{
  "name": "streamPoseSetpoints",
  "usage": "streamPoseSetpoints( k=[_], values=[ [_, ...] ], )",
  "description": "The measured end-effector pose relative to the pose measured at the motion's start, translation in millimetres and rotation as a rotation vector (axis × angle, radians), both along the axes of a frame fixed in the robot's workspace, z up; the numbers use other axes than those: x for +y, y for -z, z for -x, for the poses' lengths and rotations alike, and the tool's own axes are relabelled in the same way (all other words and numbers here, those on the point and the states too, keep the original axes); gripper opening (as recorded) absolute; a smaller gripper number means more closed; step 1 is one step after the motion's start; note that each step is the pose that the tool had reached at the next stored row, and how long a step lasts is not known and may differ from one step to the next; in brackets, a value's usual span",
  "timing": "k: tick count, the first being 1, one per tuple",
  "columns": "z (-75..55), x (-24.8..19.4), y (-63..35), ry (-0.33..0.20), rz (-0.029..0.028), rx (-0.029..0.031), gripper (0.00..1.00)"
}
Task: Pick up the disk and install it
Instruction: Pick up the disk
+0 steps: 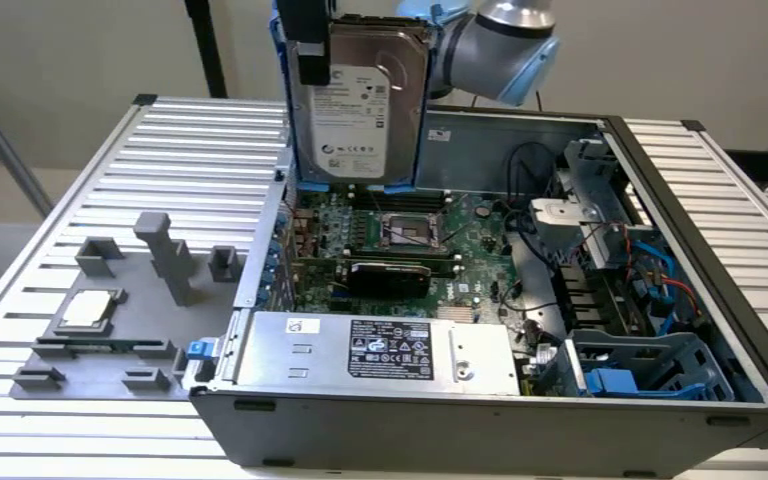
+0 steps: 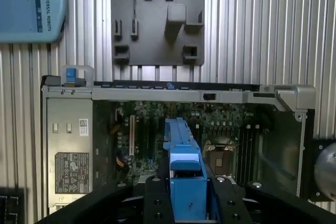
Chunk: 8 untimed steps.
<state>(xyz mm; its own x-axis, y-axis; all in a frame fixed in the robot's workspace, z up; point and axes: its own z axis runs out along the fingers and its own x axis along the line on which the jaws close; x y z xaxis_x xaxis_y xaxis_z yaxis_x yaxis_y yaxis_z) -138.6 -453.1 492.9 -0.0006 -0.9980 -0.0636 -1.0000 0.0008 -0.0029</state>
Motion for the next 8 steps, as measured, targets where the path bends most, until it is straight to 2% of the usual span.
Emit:
streamPoseSetpoints(
  k=[5,8],
  values=[
    [-22.3,-7.1,-0.1,0.000,-0.0002,0.0001,0.00],
    [-33.9,-13.0,0.0,0.000,-0.0003,0.0000,0.00]
  ],
)
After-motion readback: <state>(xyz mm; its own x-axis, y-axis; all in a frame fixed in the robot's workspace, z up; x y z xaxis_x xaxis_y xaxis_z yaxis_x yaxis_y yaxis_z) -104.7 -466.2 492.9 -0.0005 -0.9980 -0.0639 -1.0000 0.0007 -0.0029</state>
